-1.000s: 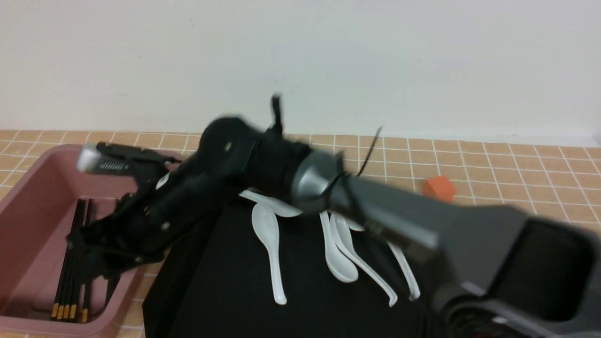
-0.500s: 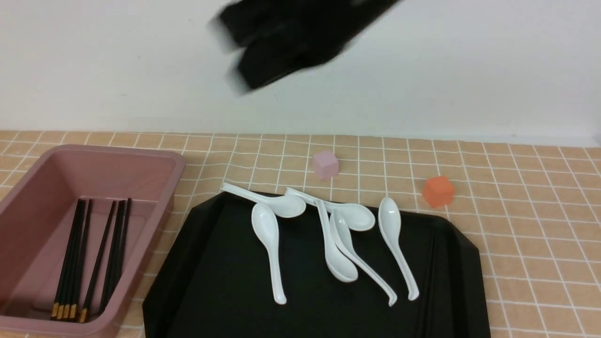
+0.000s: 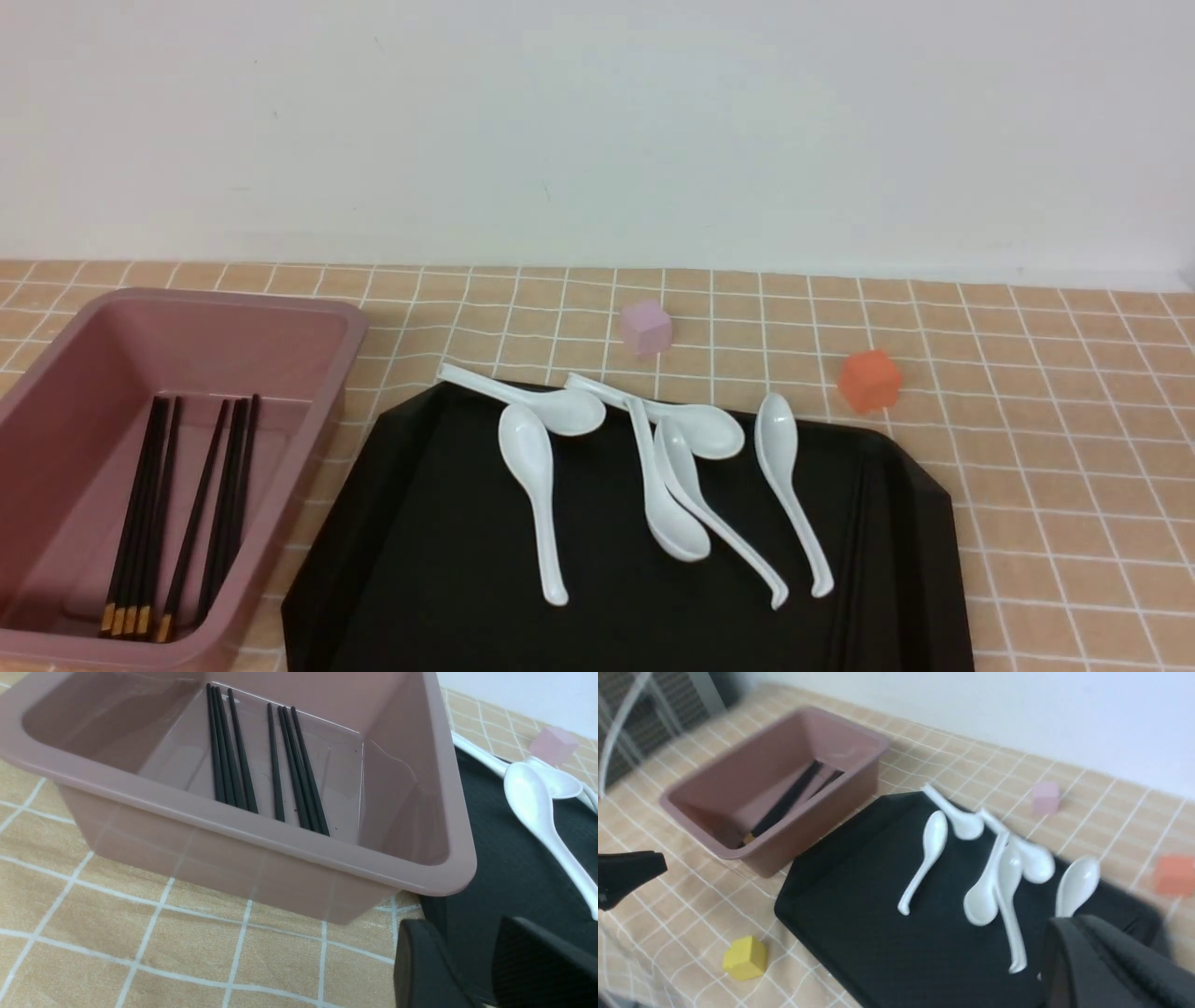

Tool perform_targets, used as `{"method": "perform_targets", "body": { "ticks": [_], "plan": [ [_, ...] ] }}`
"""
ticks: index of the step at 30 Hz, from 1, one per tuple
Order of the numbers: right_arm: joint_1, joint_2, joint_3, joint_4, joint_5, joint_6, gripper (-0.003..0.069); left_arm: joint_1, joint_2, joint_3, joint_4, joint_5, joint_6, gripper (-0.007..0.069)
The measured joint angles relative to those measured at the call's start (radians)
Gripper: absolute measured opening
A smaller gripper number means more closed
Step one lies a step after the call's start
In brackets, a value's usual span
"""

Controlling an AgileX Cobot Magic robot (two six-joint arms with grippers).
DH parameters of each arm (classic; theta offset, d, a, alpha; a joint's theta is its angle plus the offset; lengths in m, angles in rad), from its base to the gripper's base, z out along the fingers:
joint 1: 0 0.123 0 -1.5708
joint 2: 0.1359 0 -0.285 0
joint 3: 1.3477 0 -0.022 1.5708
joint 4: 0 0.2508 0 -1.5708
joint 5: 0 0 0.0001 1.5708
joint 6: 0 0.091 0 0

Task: On brown tablecloth take chopsticks from black tray and put them in box.

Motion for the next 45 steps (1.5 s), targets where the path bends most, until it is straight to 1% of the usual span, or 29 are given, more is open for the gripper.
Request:
{"method": "perform_targets", "body": {
  "ticks": [4, 7, 11, 36, 39, 40, 43, 45],
  "plan": [
    [0.0, -0.155, 0.248, -0.019, -0.18, 0.031, -0.0003, 0.0, 0.0, 0.0, 0.0, 0.0, 0.0, 0.0238],
    [0.0, -0.231, 0.332, -0.048, -0.295, 0.028, -0.0004, 0.0, 0.0, 0.0, 0.0, 0.0, 0.0, 0.0238],
    [0.0, -0.279, 0.38, -0.1, -0.384, 0.01, -0.0004, 0.0, 0.0, 0.0, 0.0, 0.0, 0.0, 0.0238],
    [-0.002, -0.305, 0.416, -0.11, -0.395, -0.009, 0.0012, 0.0, 0.0, 0.0, 0.0, 0.0, 0.0, 0.0238],
    [-0.051, -0.332, 0.47, -0.107, -0.416, -0.056, 0.0015, 0.0, 0.0, 0.0, 0.0, 0.0, 0.0, 0.0238],
    [-0.082, -0.339, 0.492, -0.104, -0.419, -0.074, 0.0016, 0.0, 0.0, 0.0, 0.0, 0.0, 0.0, 0.0238],
    [-0.197, -0.366, 0.566, -0.094, -0.418, -0.118, 0.002, 0.0, 0.0, 0.0, 0.0, 0.0, 0.0, 0.0238],
    [-0.304, -0.398, 0.628, -0.085, -0.414, -0.131, 0.0023, 0.0, 0.0, 0.0, 0.0, 0.0, 0.0, 0.0238]
  ]
}}
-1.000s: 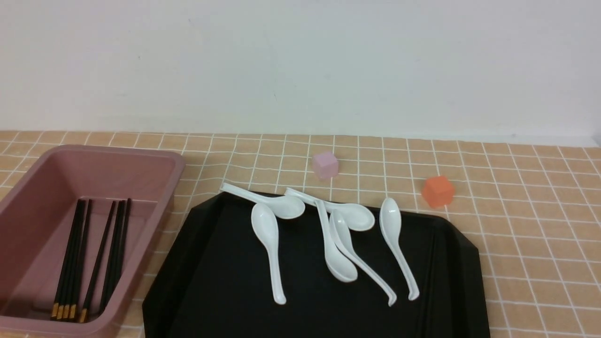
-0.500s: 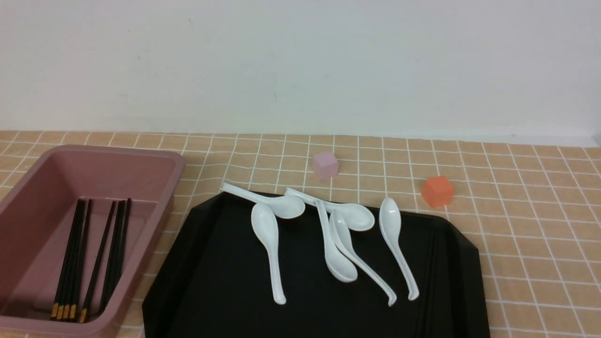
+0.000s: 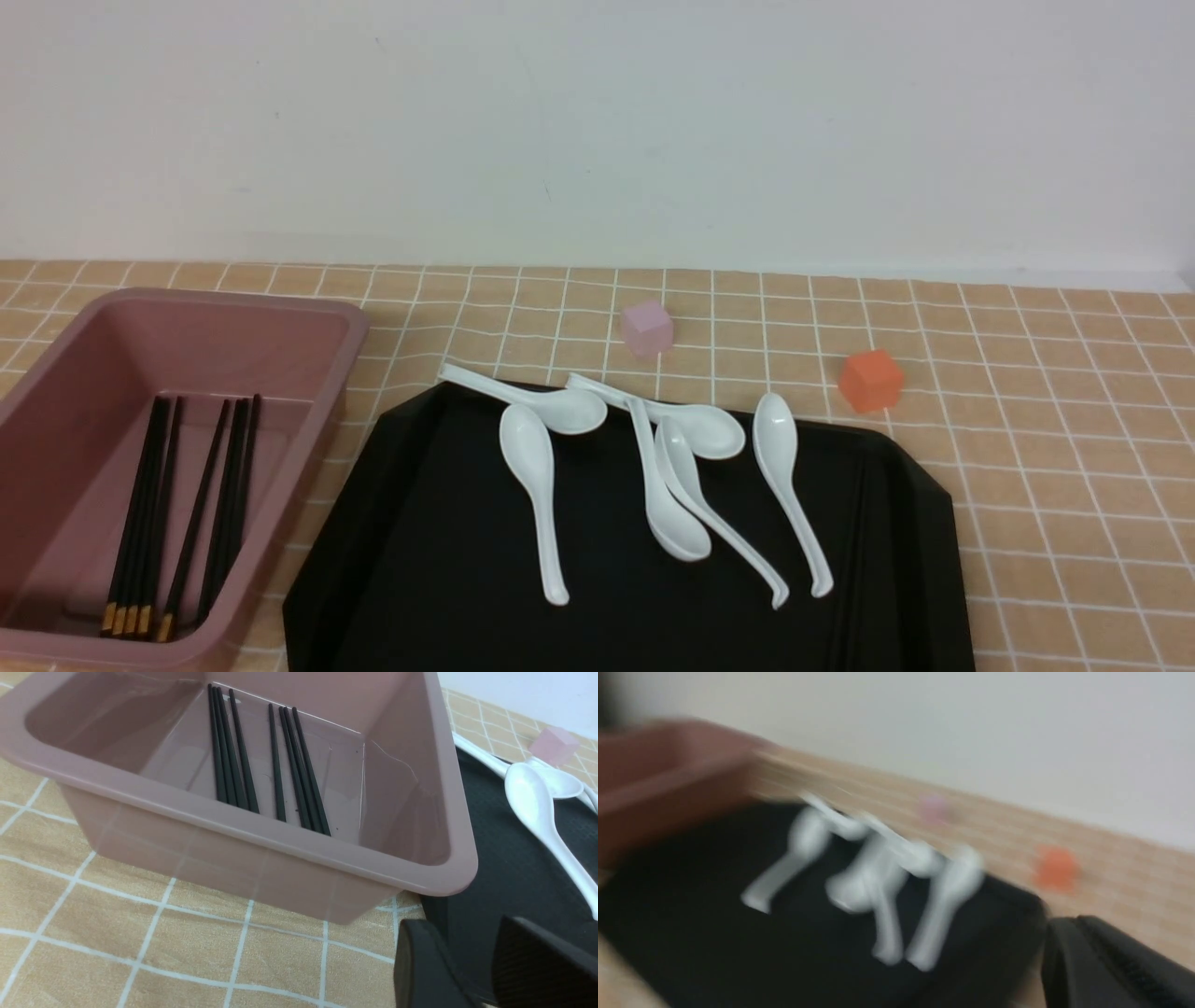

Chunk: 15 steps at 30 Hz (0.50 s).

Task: On brown tablecloth take chopsticks from black tray and put them in box.

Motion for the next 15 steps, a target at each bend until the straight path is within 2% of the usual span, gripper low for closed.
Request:
{"method": "perform_targets", "body": {
  "ticks": [5, 9, 12, 15],
  "plan": [
    [-0.221, -0.069, 0.119, 0.014, 0.0, -0.004, 0.003, 0.0, 0.0, 0.0, 0.0, 0.0, 0.0, 0.0238],
    [-0.355, -0.098, 0.16, 0.028, 0.019, -0.004, 0.0033, 0.0, 0.0, 0.0, 0.0, 0.0, 0.0, 0.0238],
    [-0.42, -0.1, 0.16, 0.034, 0.052, -0.004, 0.0033, 0.0, 0.0, 0.0, 0.0, 0.0, 0.0, 0.0238],
    [-0.446, -0.1, 0.156, 0.034, 0.076, -0.004, 0.0033, 0.0, 0.0, 0.0, 0.0, 0.001, 0.0, 0.0239]
  ]
}}
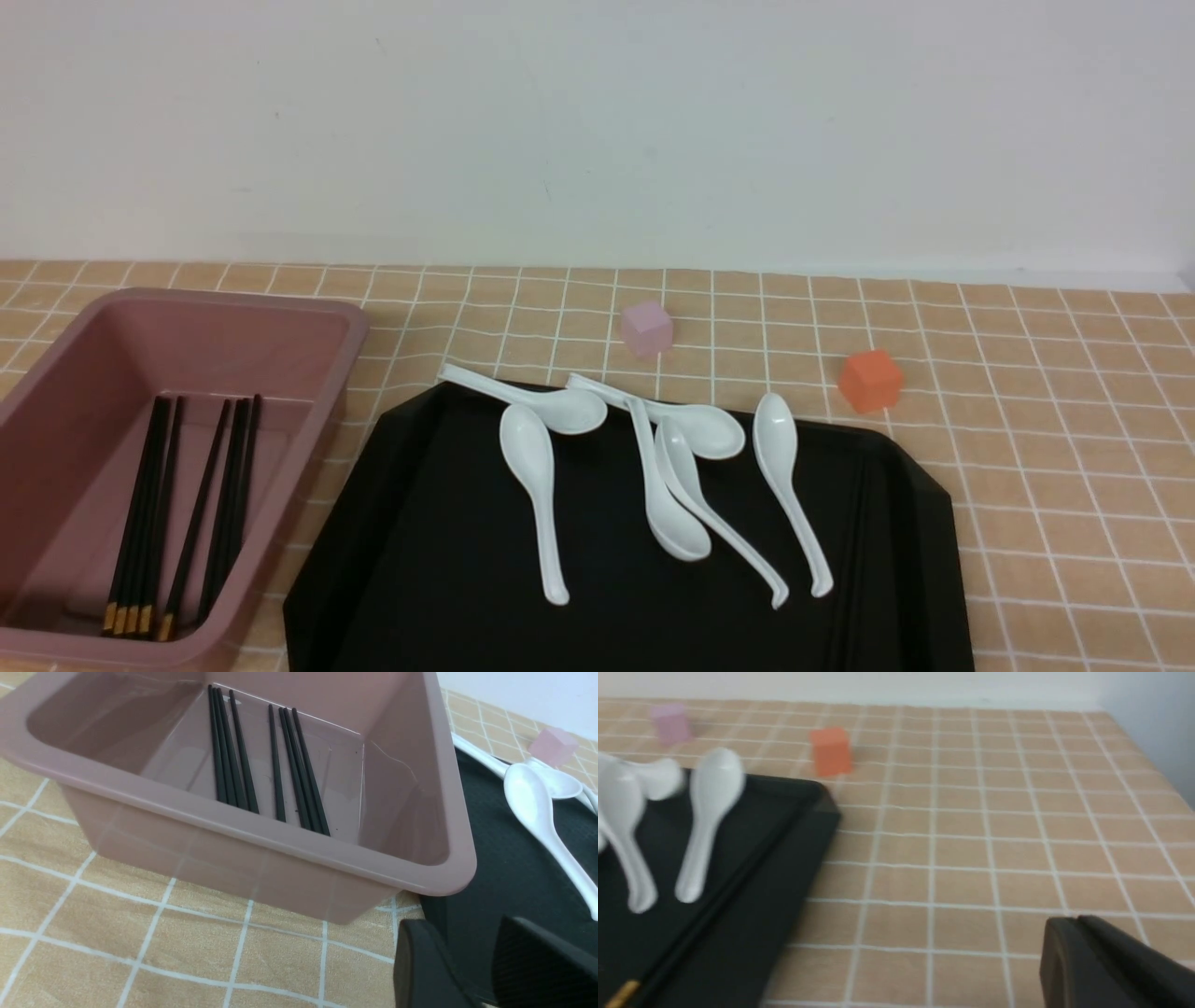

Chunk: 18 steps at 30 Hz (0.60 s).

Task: On brown tablecloth take chopsticks from black tray and put them in box.

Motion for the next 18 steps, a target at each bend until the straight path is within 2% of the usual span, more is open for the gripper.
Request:
{"method": "perform_targets", "body": {
  "ticks": [18],
  "plan": [
    [-0.003, 0.0, -0.002, 0.0, 0.006, 0.0, 0.005, 0.0, 0.0, 0.0, 0.0, 0.0, 0.0, 0.0239]
  ]
}}
